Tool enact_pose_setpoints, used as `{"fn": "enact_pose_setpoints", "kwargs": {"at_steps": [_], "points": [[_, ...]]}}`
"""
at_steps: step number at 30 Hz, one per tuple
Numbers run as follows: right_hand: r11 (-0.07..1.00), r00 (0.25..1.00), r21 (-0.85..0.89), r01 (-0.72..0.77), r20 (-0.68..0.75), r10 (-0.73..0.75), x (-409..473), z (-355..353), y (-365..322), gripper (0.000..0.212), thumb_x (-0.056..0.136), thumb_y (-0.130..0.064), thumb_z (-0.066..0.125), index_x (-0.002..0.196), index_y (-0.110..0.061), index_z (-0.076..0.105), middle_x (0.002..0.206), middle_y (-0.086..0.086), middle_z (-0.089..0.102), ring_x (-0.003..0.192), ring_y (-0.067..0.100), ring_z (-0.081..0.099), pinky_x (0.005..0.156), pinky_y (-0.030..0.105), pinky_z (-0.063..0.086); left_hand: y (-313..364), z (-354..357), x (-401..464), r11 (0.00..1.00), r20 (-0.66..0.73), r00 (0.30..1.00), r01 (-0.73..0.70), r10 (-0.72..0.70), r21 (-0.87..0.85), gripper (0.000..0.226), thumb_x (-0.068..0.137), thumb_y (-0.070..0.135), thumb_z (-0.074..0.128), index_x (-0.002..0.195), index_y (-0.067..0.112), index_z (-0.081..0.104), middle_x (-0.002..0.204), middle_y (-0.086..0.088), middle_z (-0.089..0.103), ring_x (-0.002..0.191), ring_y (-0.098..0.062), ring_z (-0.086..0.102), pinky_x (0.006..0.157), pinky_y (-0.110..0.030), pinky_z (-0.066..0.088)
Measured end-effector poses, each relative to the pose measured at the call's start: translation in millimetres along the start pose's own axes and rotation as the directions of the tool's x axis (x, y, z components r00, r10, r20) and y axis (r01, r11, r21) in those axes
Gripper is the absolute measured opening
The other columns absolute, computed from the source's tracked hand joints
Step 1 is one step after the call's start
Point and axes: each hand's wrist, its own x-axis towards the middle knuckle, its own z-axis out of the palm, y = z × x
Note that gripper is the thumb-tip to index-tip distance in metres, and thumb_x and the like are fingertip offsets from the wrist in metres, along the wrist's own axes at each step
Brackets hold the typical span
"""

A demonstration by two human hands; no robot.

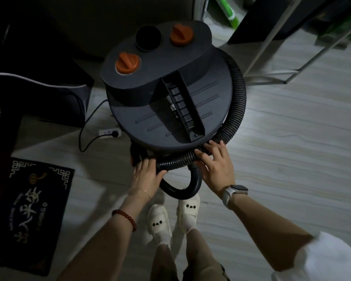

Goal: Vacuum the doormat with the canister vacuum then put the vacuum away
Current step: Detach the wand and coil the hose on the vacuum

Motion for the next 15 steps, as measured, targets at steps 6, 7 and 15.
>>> {"fn": "enact_pose_setpoints", "kwargs": {"at_steps": [6,7,15], "points": [[1.000,0.996,-0.005,0.025,0.087,-0.025,-1.7,-6.8,-2.0,0.033,0.085,-0.029,0.047,0.106,-0.010,0.064,0.107,0.020,0.064,0.116,0.031,0.042,0.105,0.054,0.026,29.9,5.7,-24.5,0.986,-0.219,0.976,-0.053,0.017,-0.159,0.048,0.080,0.014,0.065,0.124,0.003,0.051,0.124,-0.019,0.051,0.110,-0.038,0.054,0.088,-0.047,0.045],[0.999,0.992,-0.018,0.041,0.119,-0.039,-2.5,-10.6,-3.1,0.036,0.085,-0.029,0.045,0.109,-0.010,0.063,0.110,0.020,0.064,0.118,0.032,0.043,0.104,0.054,0.025,28.6,1.2,-27.3,0.984,-0.260,0.965,-0.068,0.023,-0.166,0.048,0.078,0.013,0.067,0.122,0.003,0.052,0.123,-0.020,0.052,0.109,-0.039,0.054,0.086,-0.048,0.046],[0.988,0.950,0.131,-0.086,0.309,0.042,-14.0,-47.8,-80.7,0.044,0.085,-0.028,0.038,0.123,-0.013,0.055,0.125,0.012,0.058,0.123,0.034,0.048,0.106,0.052,0.031,-15.2,-64.1,-71.3,0.975,-0.385,0.922,-0.047,-0.042,-0.218,0.045,0.087,0.027,0.047,0.129,0.011,0.048,0.139,-0.012,0.042,0.121,-0.031,0.046,0.098,-0.047,0.039]]}}
